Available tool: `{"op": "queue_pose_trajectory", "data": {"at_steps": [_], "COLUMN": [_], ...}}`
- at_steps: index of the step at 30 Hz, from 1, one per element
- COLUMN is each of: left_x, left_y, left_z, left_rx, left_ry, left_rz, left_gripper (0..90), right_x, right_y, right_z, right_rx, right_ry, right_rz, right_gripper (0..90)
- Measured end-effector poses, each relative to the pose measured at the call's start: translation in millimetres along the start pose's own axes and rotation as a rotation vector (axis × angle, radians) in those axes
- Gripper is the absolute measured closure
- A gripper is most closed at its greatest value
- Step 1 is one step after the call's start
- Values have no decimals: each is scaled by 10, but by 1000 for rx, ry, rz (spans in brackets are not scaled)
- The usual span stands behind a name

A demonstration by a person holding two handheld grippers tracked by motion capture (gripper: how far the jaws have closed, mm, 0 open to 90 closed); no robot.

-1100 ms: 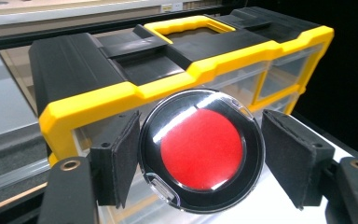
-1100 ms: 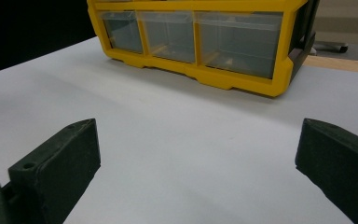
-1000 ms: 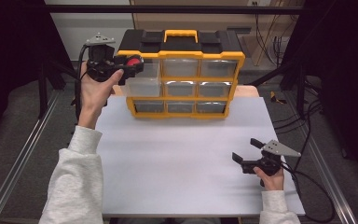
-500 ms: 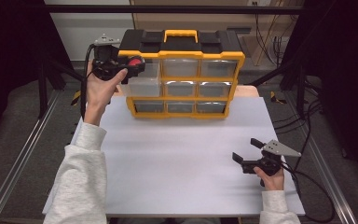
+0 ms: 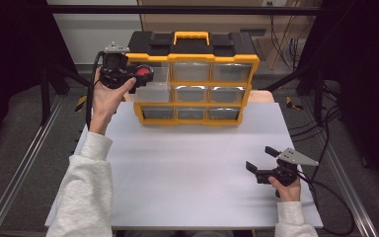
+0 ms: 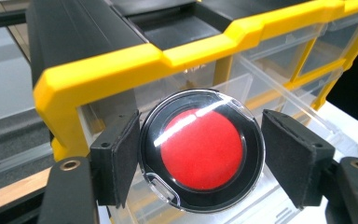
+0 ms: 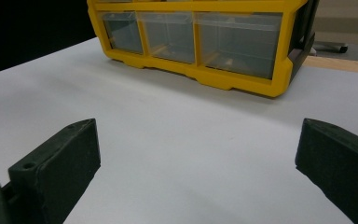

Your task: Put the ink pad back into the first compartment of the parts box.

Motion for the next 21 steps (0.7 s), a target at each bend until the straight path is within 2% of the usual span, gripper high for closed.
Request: {"op": "queue_pose_trajectory", "data": {"at_steps": [10, 16, 21], "left_x": [-7, 19, 47], "left_y": [5, -57, -202], "left_z": [17, -38, -147], "left_rx": [9, -16, -46], "left_ry": [4, 38, 80], "left_rz": [-2, -56, -120], "left_gripper": [292, 235, 186], "right_x": [3, 3, 6], "right_y": [-1, 0, -2], "right_z": [0, -1, -5], "right_rx": [0, -1, -2], "right_ry": [4, 5, 5], "right_rz": [-1, -1, -4], "right_gripper": [4, 4, 4]}}
Point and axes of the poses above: each handheld gripper's, and its own axes: y roughly forward along the jaws, x roughly out of its top, z roughly to its left, the point moved 6 cm from there along y, roughly forward along the jaws, and after that the axes turned 15 degrees about -x, right-handed, at the moved point
